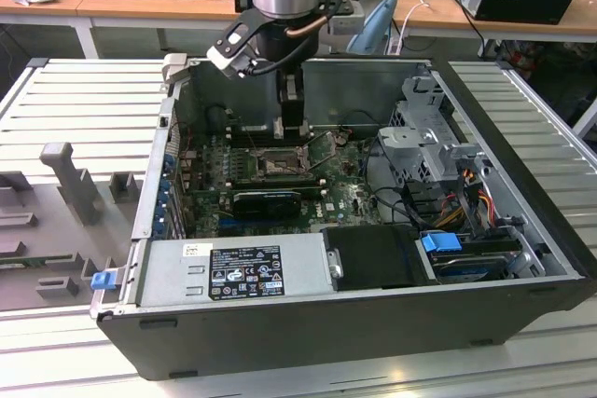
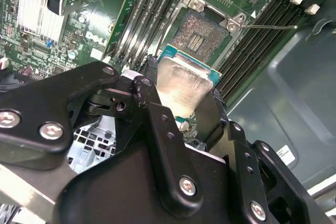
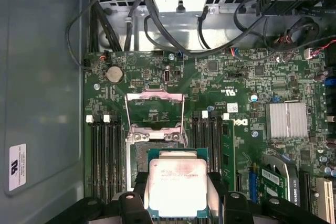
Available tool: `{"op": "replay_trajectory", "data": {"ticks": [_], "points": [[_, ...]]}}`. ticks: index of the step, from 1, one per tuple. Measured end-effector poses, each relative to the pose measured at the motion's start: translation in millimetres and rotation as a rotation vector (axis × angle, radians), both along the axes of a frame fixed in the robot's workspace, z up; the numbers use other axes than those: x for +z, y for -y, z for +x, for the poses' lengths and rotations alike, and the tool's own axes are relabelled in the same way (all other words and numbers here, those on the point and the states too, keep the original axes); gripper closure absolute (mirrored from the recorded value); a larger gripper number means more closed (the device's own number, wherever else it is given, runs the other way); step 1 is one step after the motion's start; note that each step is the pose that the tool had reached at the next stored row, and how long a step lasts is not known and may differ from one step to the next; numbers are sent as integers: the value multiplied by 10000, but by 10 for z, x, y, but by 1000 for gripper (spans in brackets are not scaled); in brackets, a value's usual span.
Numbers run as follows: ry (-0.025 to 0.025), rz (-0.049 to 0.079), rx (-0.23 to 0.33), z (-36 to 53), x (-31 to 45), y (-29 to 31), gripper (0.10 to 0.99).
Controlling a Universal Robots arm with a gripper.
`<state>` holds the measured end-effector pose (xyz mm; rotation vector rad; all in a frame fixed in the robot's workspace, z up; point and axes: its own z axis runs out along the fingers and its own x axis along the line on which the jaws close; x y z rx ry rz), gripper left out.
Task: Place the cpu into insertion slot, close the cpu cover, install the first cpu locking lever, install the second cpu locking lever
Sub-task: 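Place the cpu into insertion slot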
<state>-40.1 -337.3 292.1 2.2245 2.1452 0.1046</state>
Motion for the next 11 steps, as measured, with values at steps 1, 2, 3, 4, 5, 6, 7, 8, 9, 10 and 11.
{"op": "replay_trajectory", "data": {"ticks": [1,2,3,4,5,6,7,8,9,10,11], "points": [[1,0,-17,0,-10,0,557],[0,0,-66,0,-21,0,557],[1,0,-128,0,-28,0,557],[0,0,-306,0,-43,-1,557],[-1,0,-518,0,-73,-2,557],[-1,0,-562,0,-99,-4,557],[-1,1,-580,0,-132,-5,557],[-1,0,-584,0,-152,-6,557],[0,0,-587,0,-171,-7,557],[-1,-1,-589,0,-202,-7,557],[-1,0,-592,0,-240,-9,557]]}}
